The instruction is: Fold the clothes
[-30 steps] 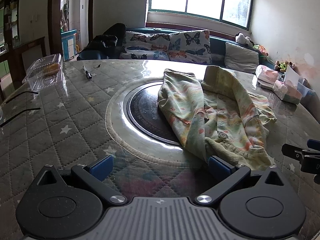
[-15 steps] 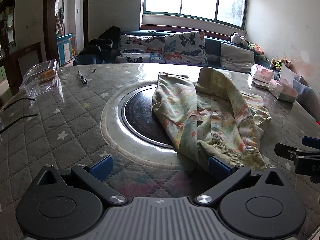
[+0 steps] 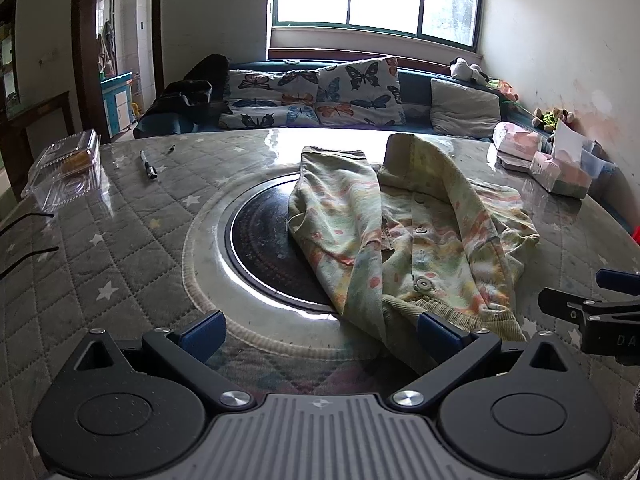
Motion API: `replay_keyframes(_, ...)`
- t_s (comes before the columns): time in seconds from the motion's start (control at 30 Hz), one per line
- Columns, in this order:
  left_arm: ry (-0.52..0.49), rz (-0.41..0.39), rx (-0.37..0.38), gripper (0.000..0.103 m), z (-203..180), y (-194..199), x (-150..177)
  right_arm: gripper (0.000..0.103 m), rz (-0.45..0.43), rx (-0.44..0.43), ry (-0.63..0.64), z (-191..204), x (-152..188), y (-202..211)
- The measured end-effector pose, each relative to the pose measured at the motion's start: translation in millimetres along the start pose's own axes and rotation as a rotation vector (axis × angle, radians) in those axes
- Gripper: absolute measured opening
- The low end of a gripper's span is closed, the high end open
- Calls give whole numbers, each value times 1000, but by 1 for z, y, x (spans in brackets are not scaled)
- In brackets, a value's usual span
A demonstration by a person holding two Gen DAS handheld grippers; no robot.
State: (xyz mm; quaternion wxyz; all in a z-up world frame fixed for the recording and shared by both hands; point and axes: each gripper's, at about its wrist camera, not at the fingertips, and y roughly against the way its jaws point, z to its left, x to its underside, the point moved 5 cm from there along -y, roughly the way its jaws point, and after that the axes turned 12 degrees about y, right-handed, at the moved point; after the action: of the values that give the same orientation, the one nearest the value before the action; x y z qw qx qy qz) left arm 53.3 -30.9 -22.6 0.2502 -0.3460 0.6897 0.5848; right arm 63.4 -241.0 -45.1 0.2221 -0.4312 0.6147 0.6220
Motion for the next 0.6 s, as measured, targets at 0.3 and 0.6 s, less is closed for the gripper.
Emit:
replay_keyframes(0.3, -49, -11, -12, 103, -14, -22, -24, 103, -3, 7, 48, -3, -25, -19)
replay_keyframes(0.6, -99, -9, 4, 103, -29, -56, -49, 96, -25, -6, 108, -11, -80, -57)
